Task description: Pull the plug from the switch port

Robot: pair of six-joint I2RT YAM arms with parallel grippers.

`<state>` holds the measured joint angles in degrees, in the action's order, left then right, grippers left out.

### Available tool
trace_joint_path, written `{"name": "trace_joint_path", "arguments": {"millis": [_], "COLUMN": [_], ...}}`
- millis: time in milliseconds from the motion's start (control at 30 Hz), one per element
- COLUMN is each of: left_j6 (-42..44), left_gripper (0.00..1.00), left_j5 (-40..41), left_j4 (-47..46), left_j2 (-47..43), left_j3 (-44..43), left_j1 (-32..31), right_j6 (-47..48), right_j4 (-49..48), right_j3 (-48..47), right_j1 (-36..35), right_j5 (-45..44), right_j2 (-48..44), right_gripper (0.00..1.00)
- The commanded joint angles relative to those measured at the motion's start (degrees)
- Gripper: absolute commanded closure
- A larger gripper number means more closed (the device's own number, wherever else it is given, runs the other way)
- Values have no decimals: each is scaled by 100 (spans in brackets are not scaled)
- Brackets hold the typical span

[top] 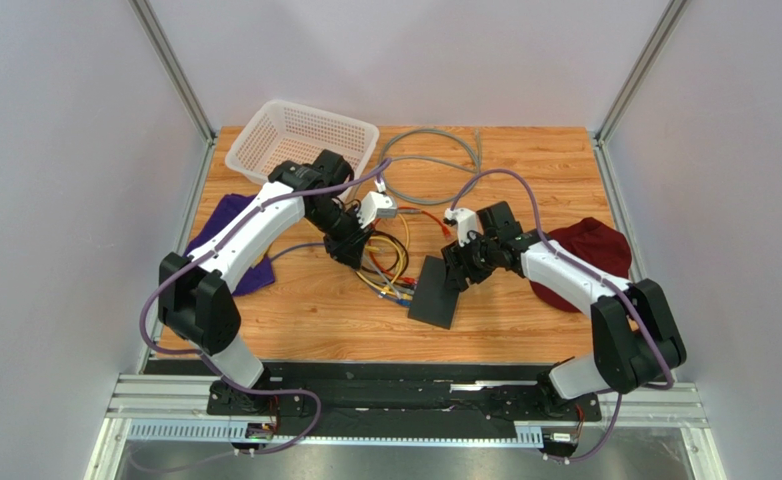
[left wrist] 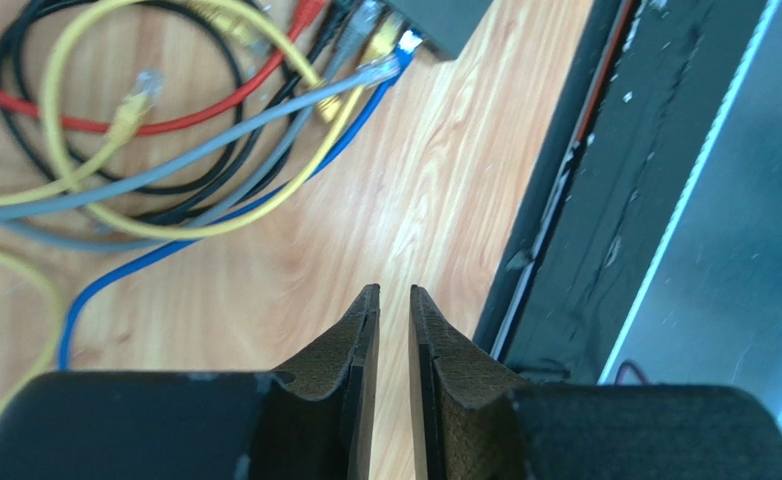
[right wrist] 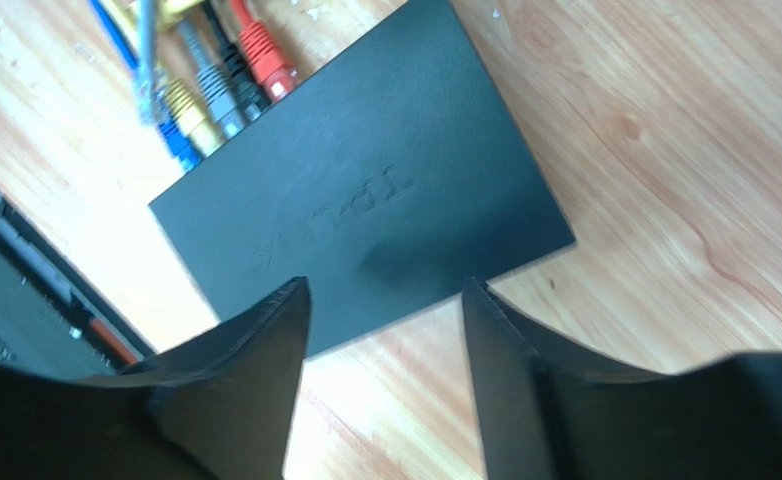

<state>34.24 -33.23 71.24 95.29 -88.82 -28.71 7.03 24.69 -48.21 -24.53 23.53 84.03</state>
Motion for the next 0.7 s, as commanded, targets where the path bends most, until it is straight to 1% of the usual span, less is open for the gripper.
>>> {"name": "trace_joint_path", "arguments": {"millis": [0,33,67,167,267,400,500,633,667], "left_j6": [-462,-479,-497,-593,-795,-1032,-1182,-1358,-1419], "left_gripper": [75,75,75,75,77,78,79,80,81], "left_j5": [-623,-623,-666,-807,-869,-1071,-1168,-1045,-967], "left_j4": [-1093,-1460,-1629,-2078,-2561,-2756,-2861,-3213,-3283], "left_j2": [-404,-458,-476,-406,-300,68,113,-141,-238], "left_j3": [978,1424,1620,2096,2342,2334,2421,2799,2843], "left_j1": [-73,-91,-108,-222,-354,-521,-530,-539,-539], "right_j6": [484,458,414,274,133,44,53,71,79], "right_j4": [809,801,775,696,590,379,256,116,98], "right_j3": [-418,-348,-260,91,171,40,-206,-531,-680], "right_j1": [45,45,54,124,230,247,247,239,230], "right_j5": [-399,-550,-656,-674,-385,-138,-86,134,178], "right_j2": [-685,-799,-844,-915,-704,-283,86,613,702], "right_gripper": [29,25,20,14,13,14,16,25,29]}}
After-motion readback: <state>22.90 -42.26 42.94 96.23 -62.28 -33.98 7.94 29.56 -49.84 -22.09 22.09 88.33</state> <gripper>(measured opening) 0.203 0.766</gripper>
